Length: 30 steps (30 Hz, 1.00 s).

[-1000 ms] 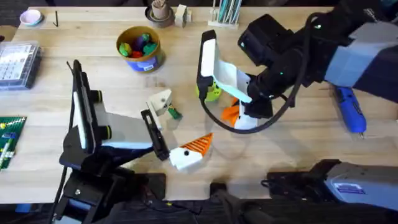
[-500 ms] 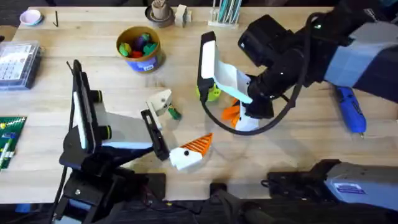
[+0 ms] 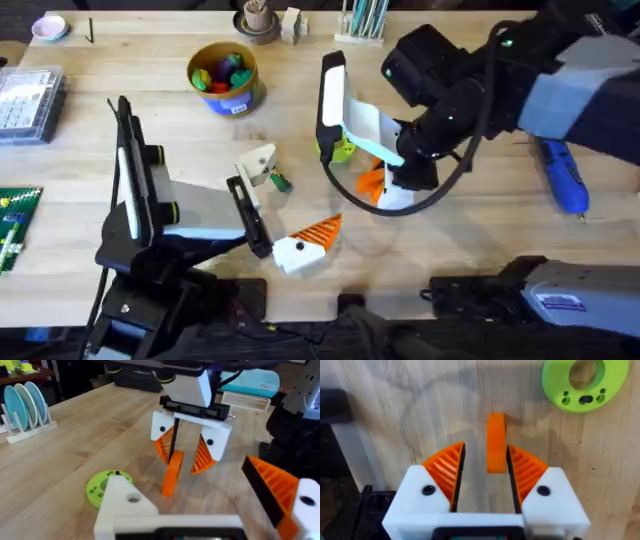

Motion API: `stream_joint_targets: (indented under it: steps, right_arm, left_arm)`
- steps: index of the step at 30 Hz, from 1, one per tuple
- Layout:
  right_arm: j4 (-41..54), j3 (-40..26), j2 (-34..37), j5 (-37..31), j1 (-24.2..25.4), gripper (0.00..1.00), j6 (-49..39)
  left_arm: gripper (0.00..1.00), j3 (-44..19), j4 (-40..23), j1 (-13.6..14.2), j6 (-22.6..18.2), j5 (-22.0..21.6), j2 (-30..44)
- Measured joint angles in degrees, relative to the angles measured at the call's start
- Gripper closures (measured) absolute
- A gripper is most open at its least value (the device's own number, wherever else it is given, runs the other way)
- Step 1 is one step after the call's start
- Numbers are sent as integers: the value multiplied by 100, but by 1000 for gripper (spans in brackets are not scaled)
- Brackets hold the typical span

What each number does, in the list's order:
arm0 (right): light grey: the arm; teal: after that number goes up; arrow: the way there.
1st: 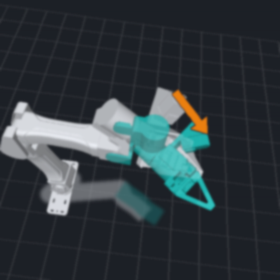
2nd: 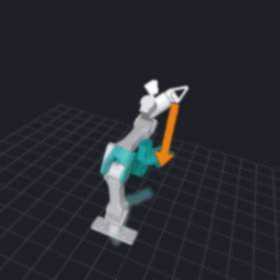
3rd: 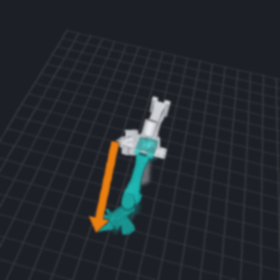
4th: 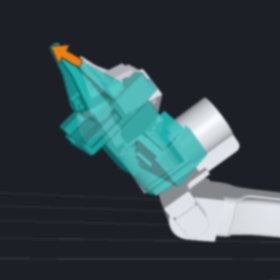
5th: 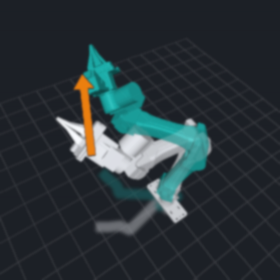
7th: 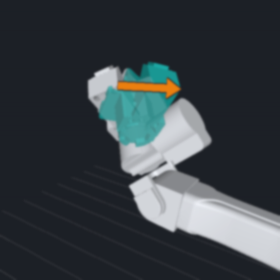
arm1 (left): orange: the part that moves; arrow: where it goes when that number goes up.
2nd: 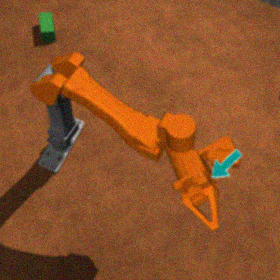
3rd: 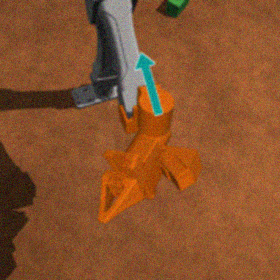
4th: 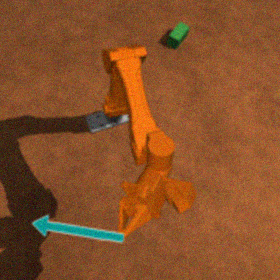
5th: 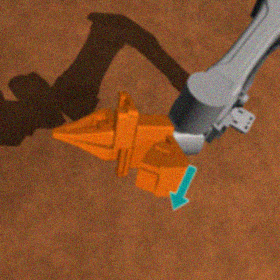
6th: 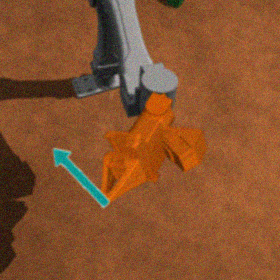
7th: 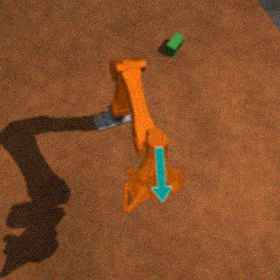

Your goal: Pick up the gripper from the table and insert it into the empty holder that is missing its gripper. Then pick up a screw, insert it into the mounting hole, and use the screwdriver to tighten it. Finally, clean up the table by picking up the vegetable and placing it into the bucket.

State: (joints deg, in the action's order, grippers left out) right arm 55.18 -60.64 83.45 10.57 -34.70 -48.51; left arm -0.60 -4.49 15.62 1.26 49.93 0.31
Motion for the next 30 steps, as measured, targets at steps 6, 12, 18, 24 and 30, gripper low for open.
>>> stream_joint_targets:
  steps: [6,12,18,24,30]
  right_arm:
    - [-22,0,143,-20,1,460,0]
    - [-29,0,143,-133,1,868,-41]
    - [-77,-2,143,-110,1,989,-39]
    - [-75,-26,-85,-17,1,992,102]
    - [-77,-414,-1084,-15,1,992,543]
  left_arm:
    - [8,0,0,0,0,0,-2]
    - [7,0,2,0,0,0,-2]
    - [7,0,0,0,0,2,-2]
    - [7,0,0,0,0,0,-2]
    - [8,0,1,0,0,0,1]
